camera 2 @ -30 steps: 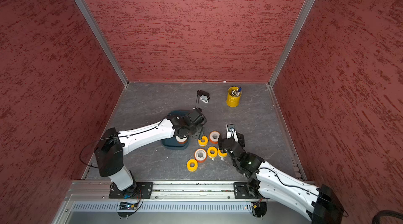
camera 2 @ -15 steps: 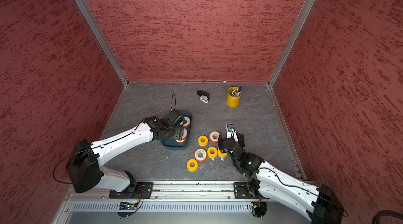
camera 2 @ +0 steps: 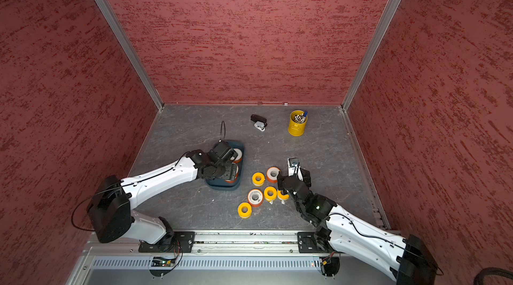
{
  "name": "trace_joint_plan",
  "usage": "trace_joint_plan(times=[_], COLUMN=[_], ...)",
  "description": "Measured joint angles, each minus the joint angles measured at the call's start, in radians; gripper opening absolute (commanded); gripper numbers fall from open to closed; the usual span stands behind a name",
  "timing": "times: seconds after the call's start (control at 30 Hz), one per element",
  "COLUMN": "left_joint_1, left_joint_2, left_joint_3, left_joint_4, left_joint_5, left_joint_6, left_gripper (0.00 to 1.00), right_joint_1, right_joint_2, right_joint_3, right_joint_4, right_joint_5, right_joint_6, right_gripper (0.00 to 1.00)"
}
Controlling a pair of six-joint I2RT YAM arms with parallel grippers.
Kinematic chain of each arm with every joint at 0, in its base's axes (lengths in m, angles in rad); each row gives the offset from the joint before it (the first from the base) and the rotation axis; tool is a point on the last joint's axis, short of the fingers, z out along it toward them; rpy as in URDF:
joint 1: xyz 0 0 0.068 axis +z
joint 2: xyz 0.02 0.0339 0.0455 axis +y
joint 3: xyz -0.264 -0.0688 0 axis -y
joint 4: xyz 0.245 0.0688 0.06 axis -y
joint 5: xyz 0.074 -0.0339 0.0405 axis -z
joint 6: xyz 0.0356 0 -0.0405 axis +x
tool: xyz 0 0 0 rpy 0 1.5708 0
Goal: Put the sealing tape into the storage box
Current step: Place the sealing tape in the storage box.
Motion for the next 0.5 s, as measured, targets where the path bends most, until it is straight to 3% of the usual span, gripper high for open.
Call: trace_joint_plan(times=[0.5], left_joint_1=[0.013], left_joint_2=[0.113], left_joint_3=[0.052], left_joint_4=[0.027], left_joint_5=[0.032], left_joint_6=[0.033], left_gripper=[0.97], right_joint_1=[0.000], right_joint_2=[0.008], right_joint_3=[0.000], right_joint_4=[0.000], right_joint_5=[0.000], right_joint_6=[0.000], right_gripper=[0.91])
